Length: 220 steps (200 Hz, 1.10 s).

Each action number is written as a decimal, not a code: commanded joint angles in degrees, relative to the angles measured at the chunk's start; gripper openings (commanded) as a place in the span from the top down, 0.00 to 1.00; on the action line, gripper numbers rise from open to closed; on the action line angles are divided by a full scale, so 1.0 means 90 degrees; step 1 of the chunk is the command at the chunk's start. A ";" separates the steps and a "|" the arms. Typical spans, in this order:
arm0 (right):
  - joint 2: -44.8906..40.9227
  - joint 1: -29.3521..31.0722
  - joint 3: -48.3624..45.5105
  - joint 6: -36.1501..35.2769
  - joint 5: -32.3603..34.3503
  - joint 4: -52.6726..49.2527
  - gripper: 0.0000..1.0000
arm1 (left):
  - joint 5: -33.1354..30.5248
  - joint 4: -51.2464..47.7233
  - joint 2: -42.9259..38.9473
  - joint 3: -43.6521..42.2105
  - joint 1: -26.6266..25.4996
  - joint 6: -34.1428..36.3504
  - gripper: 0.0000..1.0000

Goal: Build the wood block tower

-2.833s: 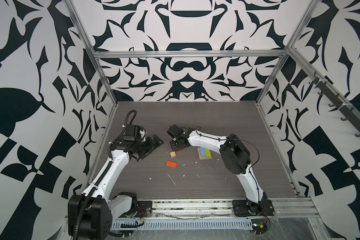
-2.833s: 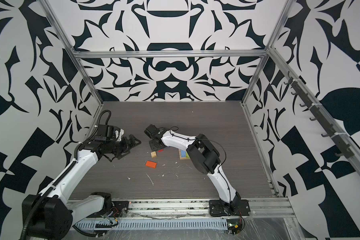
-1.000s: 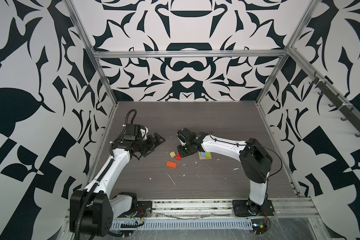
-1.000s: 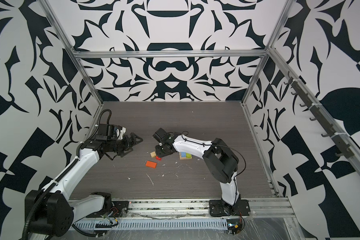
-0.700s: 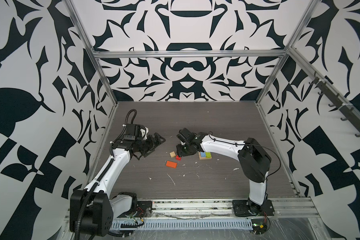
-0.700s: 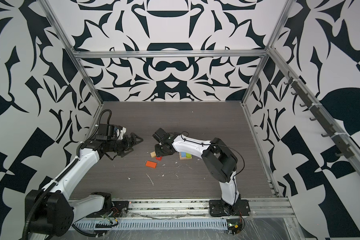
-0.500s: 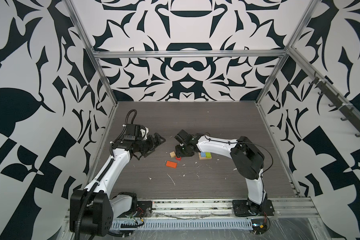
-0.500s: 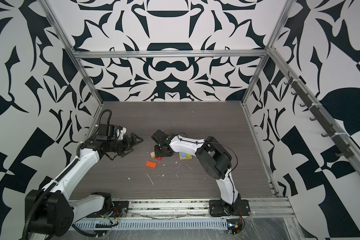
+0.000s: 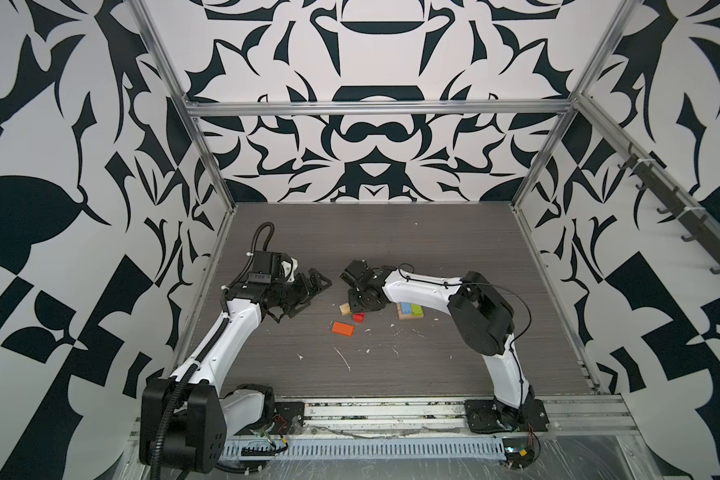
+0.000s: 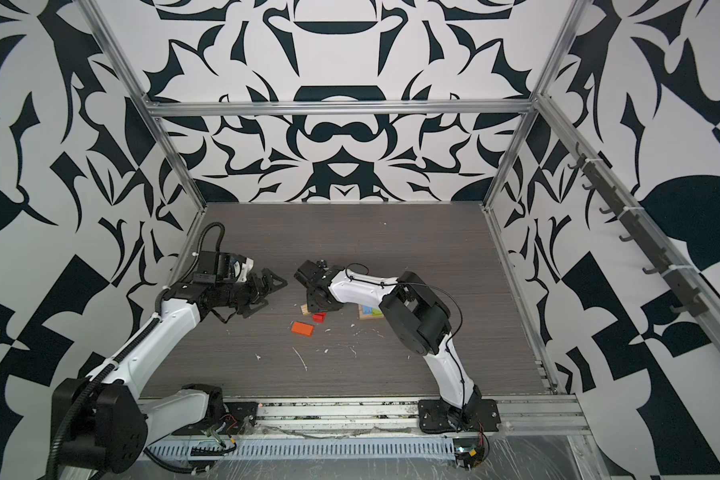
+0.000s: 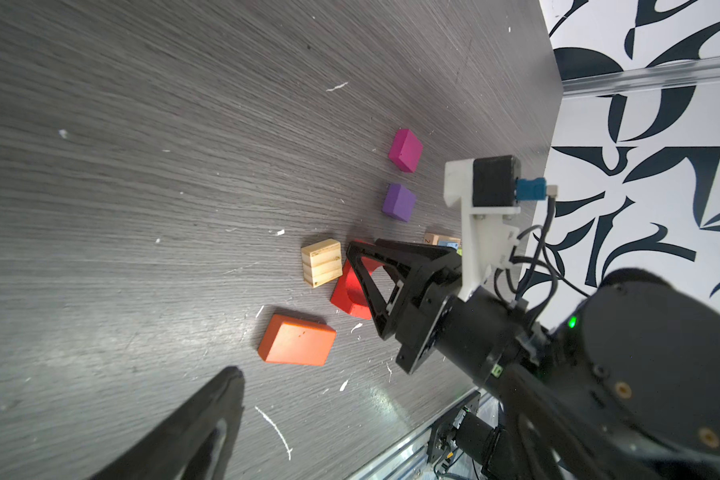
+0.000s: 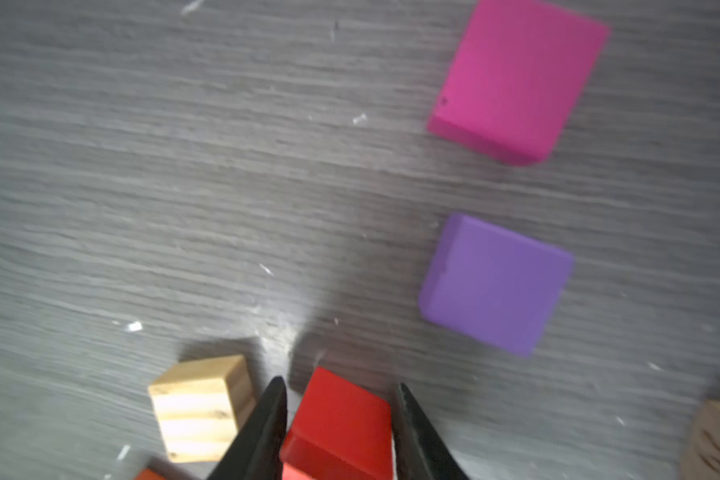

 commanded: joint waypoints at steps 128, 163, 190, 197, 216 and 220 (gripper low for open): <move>-0.0078 0.0194 -0.0032 0.0425 0.0293 -0.0363 0.63 | 0.0140 0.0175 -0.0003 -0.0128 0.0030 -0.0139 0.00; -0.0291 0.0168 -0.0160 0.0472 0.0517 -0.0150 0.71 | 0.0168 0.0312 0.0036 -0.0236 0.0030 -0.0195 0.01; -0.0510 0.0085 -0.0253 0.0278 0.0522 0.0179 0.75 | 0.0293 0.0584 0.0135 -0.0327 0.0028 -0.0318 0.00; -0.0596 0.0056 -0.0324 0.0201 0.0522 0.0334 0.75 | 0.0321 0.0658 0.0160 -0.0355 0.0028 -0.0337 0.00; -0.0855 -0.0018 -0.0525 0.0008 0.0478 0.0796 0.75 | 0.0456 0.0913 0.0238 -0.0443 0.0028 -0.0422 0.00; -0.0923 -0.0041 -0.0565 -0.0050 0.0452 0.0892 0.75 | 0.0497 0.0981 0.0251 -0.0458 0.0028 -0.0449 0.00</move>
